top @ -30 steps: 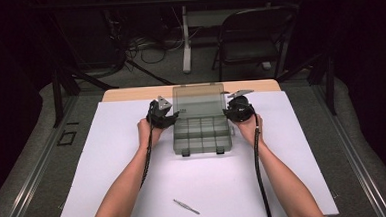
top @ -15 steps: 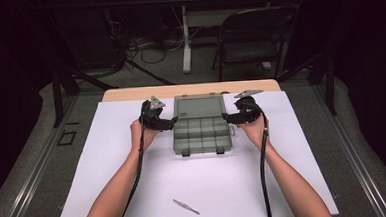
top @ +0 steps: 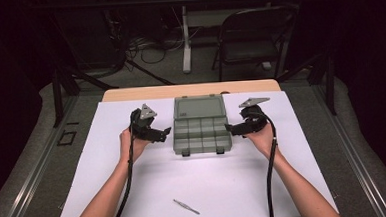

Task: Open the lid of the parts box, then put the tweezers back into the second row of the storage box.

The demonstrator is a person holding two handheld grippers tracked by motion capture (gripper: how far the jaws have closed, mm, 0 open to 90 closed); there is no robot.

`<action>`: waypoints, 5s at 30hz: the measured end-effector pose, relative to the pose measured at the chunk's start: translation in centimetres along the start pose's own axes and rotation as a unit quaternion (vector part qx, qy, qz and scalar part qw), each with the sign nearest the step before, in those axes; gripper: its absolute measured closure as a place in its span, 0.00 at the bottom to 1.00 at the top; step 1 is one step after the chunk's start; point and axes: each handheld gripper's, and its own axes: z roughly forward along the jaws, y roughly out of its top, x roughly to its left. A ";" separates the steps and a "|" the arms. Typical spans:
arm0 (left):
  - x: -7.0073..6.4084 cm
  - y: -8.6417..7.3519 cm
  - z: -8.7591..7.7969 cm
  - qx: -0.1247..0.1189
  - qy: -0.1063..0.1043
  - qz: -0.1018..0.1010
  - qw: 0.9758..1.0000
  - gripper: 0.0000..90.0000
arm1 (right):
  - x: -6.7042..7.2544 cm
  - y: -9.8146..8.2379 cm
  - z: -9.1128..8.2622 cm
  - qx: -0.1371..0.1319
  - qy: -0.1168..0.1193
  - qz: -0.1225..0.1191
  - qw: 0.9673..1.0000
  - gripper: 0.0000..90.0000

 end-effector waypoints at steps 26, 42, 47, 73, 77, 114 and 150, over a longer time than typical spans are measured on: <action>-3.1 -5.8 -4.9 0.012 0.002 0.000 1.000 0.00 | 3.4 -4.2 -3.8 0.016 0.030 -0.049 0.998 0.00; -5.0 -7.6 -7.2 0.007 0.005 0.000 1.000 0.00 | 5.3 -5.5 -5.5 0.012 0.039 -0.058 0.998 0.00; -5.3 -7.7 -7.6 0.003 0.006 0.001 1.000 0.00 | 5.7 -5.6 -5.7 0.011 0.041 -0.059 0.997 0.00; -6.1 -8.1 -8.2 -0.003 0.003 -0.008 1.000 0.00 | 6.7 -6.2 -5.9 0.022 0.048 -0.071 0.996 0.00; -6.1 -8.2 -8.4 -0.004 0.003 -0.011 1.000 0.00 | 6.8 -6.2 -5.9 0.028 0.049 -0.070 0.996 0.00; -5.9 -8.5 -8.8 -0.008 0.009 -0.010 1.000 0.00 | 10.9 -5.2 -5.8 0.036 0.086 -0.106 0.990 0.00; -5.9 -8.5 -8.7 -0.008 0.008 -0.006 1.000 0.00 | 21.8 -4.0 -2.6 0.115 0.183 -0.213 0.953 0.00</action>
